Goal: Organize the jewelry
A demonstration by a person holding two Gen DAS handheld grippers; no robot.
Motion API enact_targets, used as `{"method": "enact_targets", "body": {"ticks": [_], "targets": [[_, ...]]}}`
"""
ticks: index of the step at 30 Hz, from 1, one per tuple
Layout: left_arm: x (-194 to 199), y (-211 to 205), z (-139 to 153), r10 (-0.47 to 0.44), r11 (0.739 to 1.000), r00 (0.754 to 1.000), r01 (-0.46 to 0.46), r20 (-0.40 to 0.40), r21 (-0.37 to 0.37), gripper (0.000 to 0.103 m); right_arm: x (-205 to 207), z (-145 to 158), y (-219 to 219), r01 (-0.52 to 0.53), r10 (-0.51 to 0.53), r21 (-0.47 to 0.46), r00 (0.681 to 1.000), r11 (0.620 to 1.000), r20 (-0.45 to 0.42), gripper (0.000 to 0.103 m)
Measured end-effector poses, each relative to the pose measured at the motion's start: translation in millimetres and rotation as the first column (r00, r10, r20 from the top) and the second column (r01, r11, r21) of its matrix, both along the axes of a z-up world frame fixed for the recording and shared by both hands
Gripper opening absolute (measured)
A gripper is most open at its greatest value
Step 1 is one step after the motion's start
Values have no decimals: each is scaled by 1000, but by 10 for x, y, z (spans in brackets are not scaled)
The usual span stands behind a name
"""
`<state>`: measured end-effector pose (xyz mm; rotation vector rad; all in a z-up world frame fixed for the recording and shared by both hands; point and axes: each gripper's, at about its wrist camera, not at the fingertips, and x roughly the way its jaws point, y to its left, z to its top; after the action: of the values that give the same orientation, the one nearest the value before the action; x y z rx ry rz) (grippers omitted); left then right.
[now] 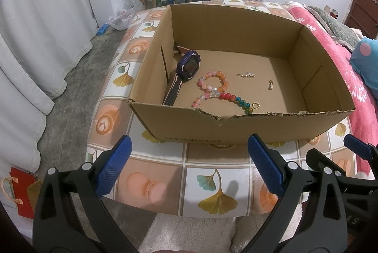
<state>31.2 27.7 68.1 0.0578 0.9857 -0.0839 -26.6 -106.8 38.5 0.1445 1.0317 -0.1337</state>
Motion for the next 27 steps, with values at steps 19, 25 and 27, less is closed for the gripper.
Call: {"method": "enact_targets", "body": {"ticks": [19, 25, 27], "targets": [[-26, 21, -27, 7, 1000, 1000, -7, 2, -8, 95, 2, 2, 9, 1, -1, 3, 1000, 1000, 2, 90], [-27, 17, -20, 9, 1000, 1000, -9, 1, -9, 95, 3, 1, 9, -1, 1, 4, 1000, 1000, 1, 90], [-19, 15, -18, 10, 1000, 1000, -10, 2, -9, 95, 6, 5, 11, -2, 2, 3, 1000, 1000, 1, 90]]}}
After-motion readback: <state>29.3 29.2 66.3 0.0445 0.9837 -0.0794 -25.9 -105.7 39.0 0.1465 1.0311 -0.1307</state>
